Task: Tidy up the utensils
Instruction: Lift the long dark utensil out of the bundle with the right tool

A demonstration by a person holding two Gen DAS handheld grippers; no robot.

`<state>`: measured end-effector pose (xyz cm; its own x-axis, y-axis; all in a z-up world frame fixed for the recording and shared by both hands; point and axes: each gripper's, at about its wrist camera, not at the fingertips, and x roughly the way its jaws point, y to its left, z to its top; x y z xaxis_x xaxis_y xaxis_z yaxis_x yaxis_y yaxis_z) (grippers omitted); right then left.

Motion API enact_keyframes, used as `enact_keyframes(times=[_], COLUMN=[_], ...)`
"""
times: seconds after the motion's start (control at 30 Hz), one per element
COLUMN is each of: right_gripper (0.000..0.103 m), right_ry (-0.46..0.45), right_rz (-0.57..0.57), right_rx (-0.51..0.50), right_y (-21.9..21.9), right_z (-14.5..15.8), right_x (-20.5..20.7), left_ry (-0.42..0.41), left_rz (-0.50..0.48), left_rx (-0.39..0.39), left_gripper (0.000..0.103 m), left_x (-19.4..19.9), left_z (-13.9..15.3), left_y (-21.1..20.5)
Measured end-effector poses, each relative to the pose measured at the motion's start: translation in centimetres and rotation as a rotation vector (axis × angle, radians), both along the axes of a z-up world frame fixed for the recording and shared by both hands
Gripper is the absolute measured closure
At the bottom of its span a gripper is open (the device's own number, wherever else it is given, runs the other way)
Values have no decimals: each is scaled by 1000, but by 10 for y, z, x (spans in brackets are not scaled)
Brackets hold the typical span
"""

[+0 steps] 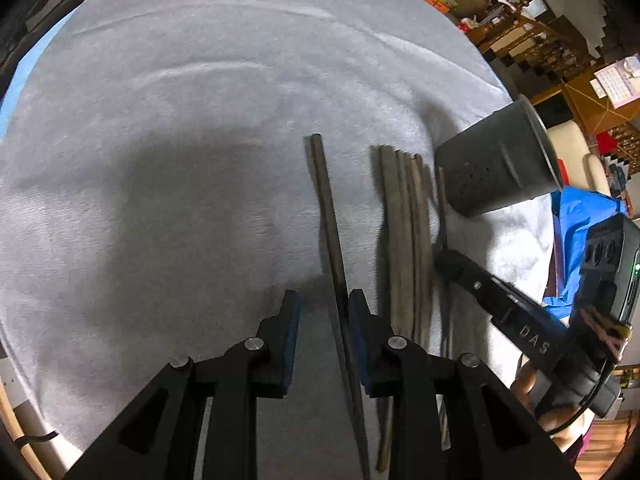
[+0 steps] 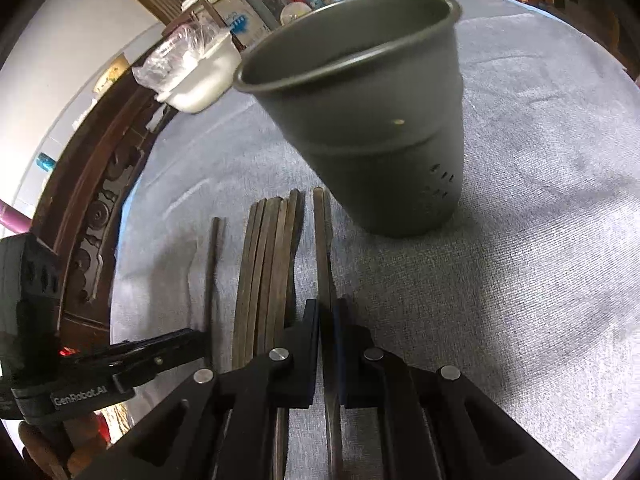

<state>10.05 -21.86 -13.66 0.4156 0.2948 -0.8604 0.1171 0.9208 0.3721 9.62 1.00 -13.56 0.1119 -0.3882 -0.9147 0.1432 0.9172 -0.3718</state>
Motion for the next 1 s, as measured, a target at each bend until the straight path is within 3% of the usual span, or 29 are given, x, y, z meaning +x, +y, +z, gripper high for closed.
enact_keyframes(times=[0.2,0.4,0.47,0.53,0.7,1.0], right_gripper=[92,94,96,96,96,96], right_ry=[33,-22,-44,-76,-183,-469], right_rz=[4,23,25,32,56,83], right_rx=[-41,-104,-105,-99,-37,73], right_y=[7,13,11,9,-1,-15], right_z=[2,4,5,9,34,104], right_x=[15,16,13,9,-7,-40], left_ry=[-10,20,16,13,-95,-385], left_rz=[14,56,57,66,65,44], left_rx=[39,53,58,52,46,42], left_gripper=[72,73,94,95,95,97], left_x=[18,35,36,34,22,-4], left_z=[11,-1,-2,-3,28,126], left_y=[-1,-8,-13,-14,-10,-21])
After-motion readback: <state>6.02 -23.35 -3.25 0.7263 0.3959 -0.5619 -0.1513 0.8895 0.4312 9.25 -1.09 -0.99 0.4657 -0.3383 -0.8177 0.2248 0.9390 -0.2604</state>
